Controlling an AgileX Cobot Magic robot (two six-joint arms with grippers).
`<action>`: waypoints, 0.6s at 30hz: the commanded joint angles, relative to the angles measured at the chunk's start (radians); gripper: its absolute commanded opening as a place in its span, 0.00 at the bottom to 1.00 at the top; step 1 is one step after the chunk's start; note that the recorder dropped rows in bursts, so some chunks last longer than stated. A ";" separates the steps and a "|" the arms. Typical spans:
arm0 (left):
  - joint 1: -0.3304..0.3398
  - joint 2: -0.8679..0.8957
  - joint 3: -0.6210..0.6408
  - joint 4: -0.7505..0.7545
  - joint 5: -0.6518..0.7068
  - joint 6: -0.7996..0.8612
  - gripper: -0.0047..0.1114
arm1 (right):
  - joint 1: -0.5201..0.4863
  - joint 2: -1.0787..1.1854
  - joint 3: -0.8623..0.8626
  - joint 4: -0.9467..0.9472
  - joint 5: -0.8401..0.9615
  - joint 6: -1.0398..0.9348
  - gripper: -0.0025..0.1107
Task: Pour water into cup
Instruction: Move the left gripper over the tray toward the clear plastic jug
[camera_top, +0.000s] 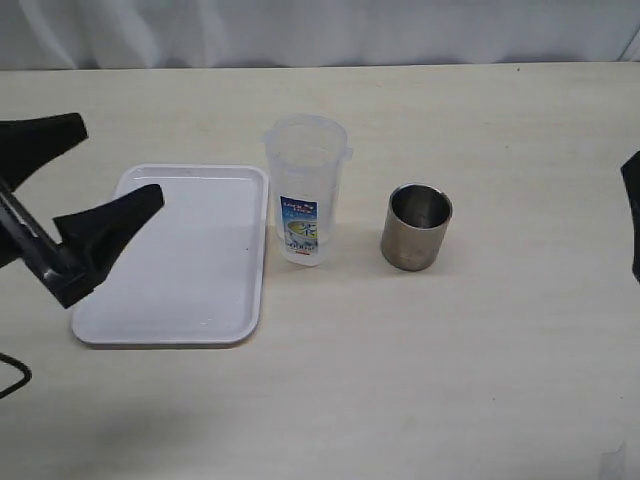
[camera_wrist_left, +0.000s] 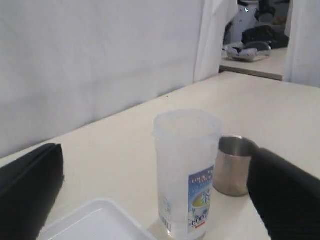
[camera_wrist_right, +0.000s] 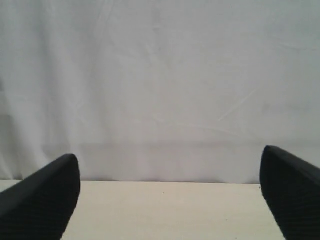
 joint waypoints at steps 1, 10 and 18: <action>-0.066 0.233 -0.098 0.027 -0.035 0.106 0.84 | -0.004 0.200 0.002 -0.021 -0.168 0.003 0.82; -0.170 0.571 -0.316 0.032 -0.054 0.147 0.84 | -0.004 0.517 0.002 -0.021 -0.399 0.003 0.82; -0.206 0.578 -0.335 0.035 -0.026 0.201 0.84 | -0.004 0.518 0.002 -0.044 -0.401 0.003 0.82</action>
